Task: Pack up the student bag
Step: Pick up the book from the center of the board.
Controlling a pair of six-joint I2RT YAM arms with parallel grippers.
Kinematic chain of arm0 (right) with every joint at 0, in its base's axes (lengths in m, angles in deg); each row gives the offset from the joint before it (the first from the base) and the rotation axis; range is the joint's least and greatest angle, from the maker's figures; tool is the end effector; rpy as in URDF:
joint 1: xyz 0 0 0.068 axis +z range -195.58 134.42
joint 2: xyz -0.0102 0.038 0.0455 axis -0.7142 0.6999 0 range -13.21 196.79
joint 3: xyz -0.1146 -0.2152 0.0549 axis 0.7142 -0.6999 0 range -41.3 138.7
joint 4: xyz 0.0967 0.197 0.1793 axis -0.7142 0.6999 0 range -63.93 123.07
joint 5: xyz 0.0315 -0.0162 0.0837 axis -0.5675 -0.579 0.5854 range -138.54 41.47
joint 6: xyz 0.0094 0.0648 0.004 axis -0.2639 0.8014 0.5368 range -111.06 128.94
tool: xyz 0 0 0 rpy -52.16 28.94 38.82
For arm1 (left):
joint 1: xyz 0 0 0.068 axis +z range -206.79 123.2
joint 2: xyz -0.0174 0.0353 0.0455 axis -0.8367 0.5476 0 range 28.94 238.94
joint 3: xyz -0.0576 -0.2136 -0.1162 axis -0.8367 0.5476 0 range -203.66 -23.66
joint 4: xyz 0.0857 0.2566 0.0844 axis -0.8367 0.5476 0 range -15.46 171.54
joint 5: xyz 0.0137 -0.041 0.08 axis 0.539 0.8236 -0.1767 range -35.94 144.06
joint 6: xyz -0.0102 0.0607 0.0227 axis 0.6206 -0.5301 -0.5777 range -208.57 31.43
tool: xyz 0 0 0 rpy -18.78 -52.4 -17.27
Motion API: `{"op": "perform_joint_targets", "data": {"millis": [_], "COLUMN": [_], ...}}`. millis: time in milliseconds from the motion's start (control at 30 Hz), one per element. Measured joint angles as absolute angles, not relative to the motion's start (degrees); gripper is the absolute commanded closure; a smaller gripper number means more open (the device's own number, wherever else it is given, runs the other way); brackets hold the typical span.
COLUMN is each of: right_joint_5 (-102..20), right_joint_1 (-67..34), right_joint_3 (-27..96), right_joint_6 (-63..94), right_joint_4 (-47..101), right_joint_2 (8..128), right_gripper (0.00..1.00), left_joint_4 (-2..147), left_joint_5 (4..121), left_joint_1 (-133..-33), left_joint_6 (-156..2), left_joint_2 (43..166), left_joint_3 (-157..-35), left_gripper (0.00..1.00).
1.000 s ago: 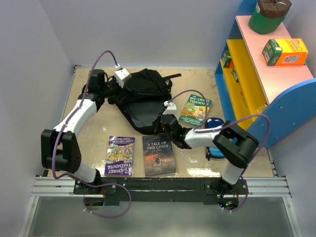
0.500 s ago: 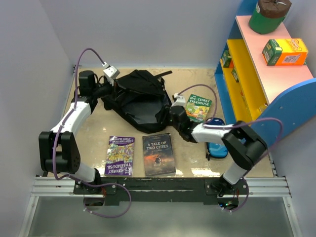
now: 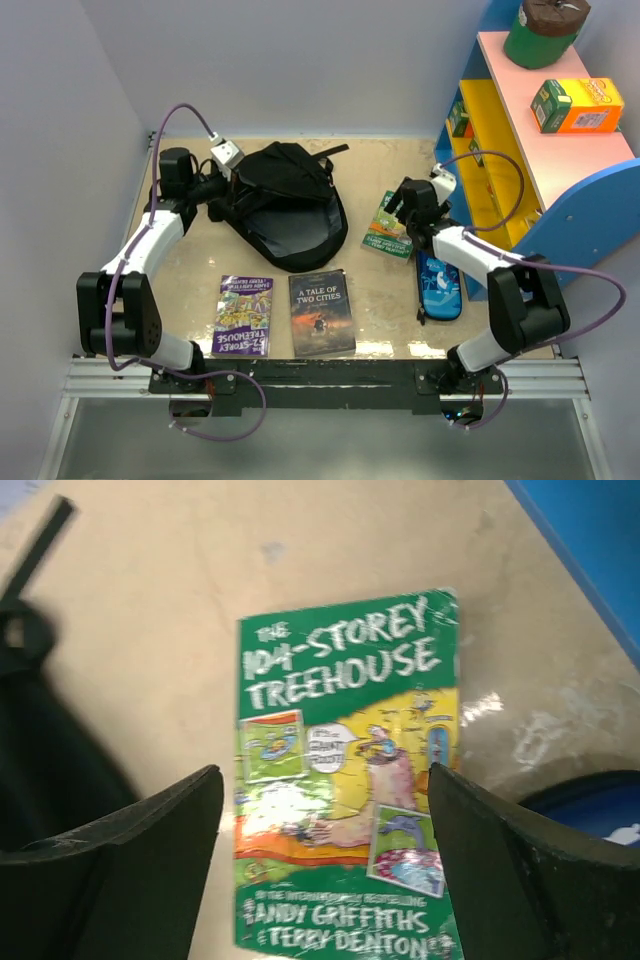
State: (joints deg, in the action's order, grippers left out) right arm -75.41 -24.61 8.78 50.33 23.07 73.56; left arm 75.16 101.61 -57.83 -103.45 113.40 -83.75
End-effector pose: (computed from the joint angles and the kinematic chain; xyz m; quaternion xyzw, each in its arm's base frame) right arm 0.3420 0.1061 0.1747 0.2599 0.8245 0.0623 0.4987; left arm 0.3639 -0.0447 0.2506 0.3214 0.7343 -0.2783 0.5292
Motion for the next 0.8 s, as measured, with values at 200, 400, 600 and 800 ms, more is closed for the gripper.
{"op": "perform_joint_targets", "data": {"millis": [200,400,600,800], "right_joint_5": [-79.65,-82.60,-83.54,-81.68], "right_joint_1": [-25.76,-26.14,-26.49,-26.59], "right_joint_3": [12.91,16.46,17.83,17.83], "right_joint_6": [50.30,50.89,50.94,51.68], "right_joint_4": [27.33,29.97,31.96,32.22], "right_joint_2": [82.54,89.36,89.60,89.62], "right_gripper": [0.13,0.13,0.21,0.36], "left_joint_4": [76.15,76.80,76.87,76.89], "left_joint_5": [102.09,102.55,103.07,103.47], "left_joint_1": [-57.83,-57.83,-57.83,-57.83], "left_joint_6": [-104.76,-105.70,-106.18,-106.22], "left_joint_2": [112.86,112.81,112.81,112.81], "left_joint_3": [-83.75,-83.75,-83.75,-83.75], "left_gripper": [1.00,1.00,1.00,1.00]}}
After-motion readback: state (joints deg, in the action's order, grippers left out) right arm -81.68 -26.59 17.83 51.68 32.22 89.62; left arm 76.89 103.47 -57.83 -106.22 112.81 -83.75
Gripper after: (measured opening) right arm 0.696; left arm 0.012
